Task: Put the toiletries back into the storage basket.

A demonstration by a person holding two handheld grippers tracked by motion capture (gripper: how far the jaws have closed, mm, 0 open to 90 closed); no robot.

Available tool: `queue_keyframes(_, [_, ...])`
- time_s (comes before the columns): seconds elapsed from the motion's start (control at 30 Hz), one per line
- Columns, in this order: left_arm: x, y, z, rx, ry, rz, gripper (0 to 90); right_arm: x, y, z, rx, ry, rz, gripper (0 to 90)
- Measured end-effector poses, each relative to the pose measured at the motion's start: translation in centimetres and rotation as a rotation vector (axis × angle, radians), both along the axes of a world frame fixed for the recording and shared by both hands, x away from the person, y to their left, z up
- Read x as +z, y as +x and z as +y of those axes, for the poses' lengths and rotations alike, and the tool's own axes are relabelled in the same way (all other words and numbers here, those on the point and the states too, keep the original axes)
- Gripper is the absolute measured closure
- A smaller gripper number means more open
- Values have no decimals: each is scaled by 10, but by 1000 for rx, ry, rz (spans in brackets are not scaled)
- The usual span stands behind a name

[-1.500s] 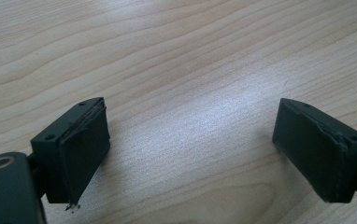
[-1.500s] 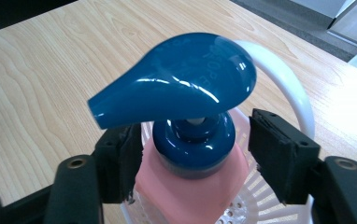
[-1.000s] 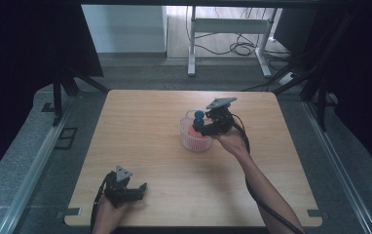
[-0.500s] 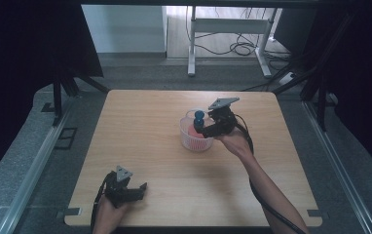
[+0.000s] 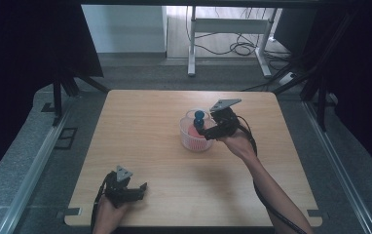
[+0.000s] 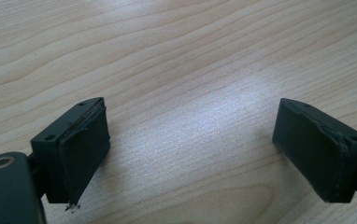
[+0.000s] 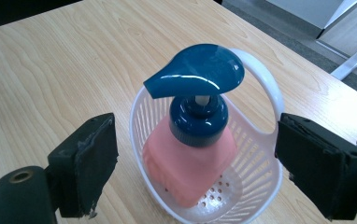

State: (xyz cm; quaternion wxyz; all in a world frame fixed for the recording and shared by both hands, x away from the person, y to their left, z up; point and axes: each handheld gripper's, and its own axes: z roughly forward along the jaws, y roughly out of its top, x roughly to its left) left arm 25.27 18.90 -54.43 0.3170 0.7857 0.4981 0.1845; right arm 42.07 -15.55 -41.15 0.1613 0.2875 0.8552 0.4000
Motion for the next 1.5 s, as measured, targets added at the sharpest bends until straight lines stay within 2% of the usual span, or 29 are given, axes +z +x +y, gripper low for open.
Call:
queue_keyframes(0.53, [0,0,0,-1,1,-1,106,3,-13,-6,7,-13,-19,127])
queue_keyframes(1.5, [0,0,0,-1,2,-2,106,-4,-46,-19,31,-30,-20,90])
